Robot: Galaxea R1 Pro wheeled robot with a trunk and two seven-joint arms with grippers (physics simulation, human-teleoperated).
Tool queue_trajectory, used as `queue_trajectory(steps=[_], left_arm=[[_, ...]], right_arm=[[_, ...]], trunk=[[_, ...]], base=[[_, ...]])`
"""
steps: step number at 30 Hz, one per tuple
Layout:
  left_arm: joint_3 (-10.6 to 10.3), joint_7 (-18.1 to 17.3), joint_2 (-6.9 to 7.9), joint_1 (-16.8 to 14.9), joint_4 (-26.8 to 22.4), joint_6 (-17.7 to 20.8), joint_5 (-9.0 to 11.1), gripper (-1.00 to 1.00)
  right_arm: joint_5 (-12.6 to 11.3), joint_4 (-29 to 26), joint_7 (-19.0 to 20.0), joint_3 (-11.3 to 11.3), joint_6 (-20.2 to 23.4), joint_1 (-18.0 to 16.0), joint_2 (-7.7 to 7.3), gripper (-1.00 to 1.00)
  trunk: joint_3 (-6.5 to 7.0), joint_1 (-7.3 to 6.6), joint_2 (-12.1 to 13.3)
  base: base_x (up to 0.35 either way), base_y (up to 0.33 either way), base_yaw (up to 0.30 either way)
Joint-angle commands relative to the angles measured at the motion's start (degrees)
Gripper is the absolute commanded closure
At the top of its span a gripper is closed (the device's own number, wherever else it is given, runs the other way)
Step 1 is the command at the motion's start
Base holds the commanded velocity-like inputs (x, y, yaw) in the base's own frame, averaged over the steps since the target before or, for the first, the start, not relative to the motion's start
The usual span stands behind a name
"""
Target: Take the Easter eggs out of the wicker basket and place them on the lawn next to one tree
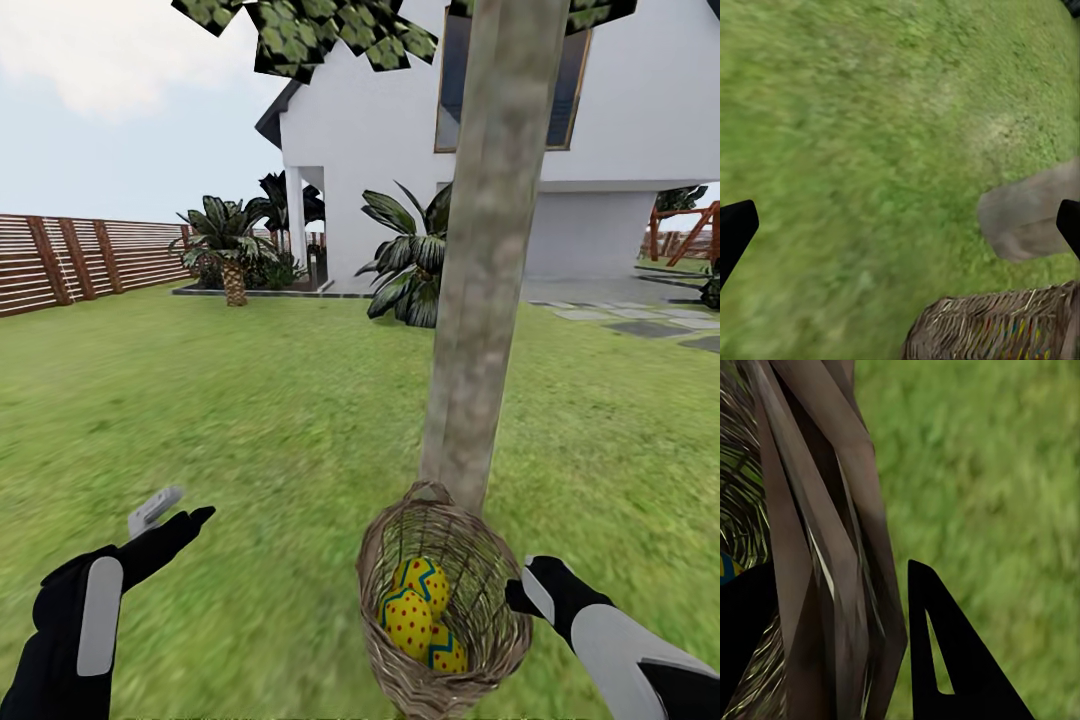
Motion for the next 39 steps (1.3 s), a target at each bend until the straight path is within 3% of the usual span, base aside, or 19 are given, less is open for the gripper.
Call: queue_trajectory(steps=[1, 33, 39], left_arm=[[0.11, 0.22, -0.05, -0.06, -0.04, 0.3, 0.47, -1.0], [0.14, 0.31, -0.13, -0.06, 0.0, 0.33, 0.48, -1.0], [0.14, 0.31, -0.14, -0.06, 0.0, 0.32, 0.48, -1.0]], right_arm=[[-0.42, -0.13, -0.17, -0.51, 0.19, -0.05, 0.06, 1.0], [-0.42, -0.22, -0.09, -0.34, -0.4, -0.03, 0.17, 1.0], [-0.33, -0.22, -0.08, -0.24, -0.43, -0.04, 0.17, 1.0]], trunk=[[-0.24, 0.21, -0.45], [-5.99, 7.24, -13.28], [-7.09, 7.37, -13.35]], base=[[0.0, 0.0, 0.0], [0.0, 0.0, 0.0], [0.0, 0.0, 0.0]])
